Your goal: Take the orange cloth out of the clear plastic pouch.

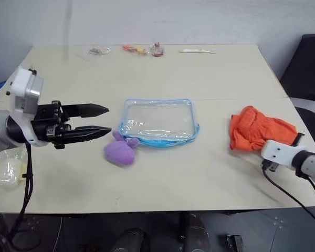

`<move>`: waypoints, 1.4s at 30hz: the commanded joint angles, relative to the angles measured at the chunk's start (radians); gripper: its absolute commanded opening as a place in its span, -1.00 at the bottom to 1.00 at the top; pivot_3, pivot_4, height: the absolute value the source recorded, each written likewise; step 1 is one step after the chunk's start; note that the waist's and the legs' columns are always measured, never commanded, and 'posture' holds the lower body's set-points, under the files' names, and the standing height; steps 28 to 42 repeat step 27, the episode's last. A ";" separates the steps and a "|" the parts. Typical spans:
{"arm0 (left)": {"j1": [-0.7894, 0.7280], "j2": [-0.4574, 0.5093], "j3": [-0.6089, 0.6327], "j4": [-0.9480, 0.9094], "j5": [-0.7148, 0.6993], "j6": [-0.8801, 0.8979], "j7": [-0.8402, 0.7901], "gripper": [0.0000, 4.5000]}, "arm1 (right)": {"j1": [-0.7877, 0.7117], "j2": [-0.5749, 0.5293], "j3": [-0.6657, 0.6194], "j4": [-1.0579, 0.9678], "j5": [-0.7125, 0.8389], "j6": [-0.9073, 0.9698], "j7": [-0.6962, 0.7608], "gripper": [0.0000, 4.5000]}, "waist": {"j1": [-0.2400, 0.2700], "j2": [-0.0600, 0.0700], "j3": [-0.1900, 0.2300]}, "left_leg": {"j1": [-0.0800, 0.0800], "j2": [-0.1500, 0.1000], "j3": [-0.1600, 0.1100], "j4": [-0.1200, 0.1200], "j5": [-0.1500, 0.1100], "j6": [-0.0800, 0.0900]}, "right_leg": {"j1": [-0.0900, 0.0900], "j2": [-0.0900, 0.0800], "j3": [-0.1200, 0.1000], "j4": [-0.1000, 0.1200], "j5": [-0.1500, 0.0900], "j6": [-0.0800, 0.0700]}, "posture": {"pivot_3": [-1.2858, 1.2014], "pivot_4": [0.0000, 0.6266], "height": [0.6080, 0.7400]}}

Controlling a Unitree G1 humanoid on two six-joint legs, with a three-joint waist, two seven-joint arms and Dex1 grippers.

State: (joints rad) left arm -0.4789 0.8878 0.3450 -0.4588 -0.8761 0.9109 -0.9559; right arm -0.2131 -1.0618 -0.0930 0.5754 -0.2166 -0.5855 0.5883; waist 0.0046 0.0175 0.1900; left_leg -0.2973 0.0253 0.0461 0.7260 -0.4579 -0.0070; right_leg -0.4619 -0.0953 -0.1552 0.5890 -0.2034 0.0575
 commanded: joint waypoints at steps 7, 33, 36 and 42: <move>0.141 0.130 0.052 0.045 0.028 -0.081 -0.129 0.31 | -0.028 -0.076 -0.014 0.049 0.056 -0.123 0.068 0.14 | -0.014 0.000 0.000 | 0.001 0.002 0.001 -0.002 0.001 -0.002 | 0.000 0.002 0.000 0.000 -0.001 -0.001 | 0.03 -0.52 1.00; 0.368 0.254 0.224 0.363 0.244 -0.377 -0.329 0.31 | 0.450 -0.234 -0.687 -0.056 0.645 0.916 0.774 0.75 | 0.011 0.002 0.001 | 0.002 0.001 0.003 -0.006 -0.001 0.001 | 0.000 0.003 0.000 -0.004 0.000 -0.001 | 0.03 -0.52 1.00; 0.368 0.254 0.224 0.363 0.244 -0.377 -0.329 0.31 | 0.450 -0.234 -0.687 -0.056 0.645 0.916 0.774 0.75 | 0.011 0.002 0.001 | 0.002 0.001 0.003 -0.006 -0.001 0.001 | 0.000 0.003 0.000 -0.004 0.000 -0.001 | 0.03 -0.52 1.00; 0.368 0.254 0.224 0.363 0.244 -0.377 -0.329 0.31 | 0.450 -0.234 -0.687 -0.056 0.645 0.916 0.774 0.75 | 0.011 0.002 0.001 | 0.002 0.001 0.003 -0.006 -0.001 0.001 | 0.000 0.003 0.000 -0.004 0.000 -0.001 | 0.03 -0.52 1.00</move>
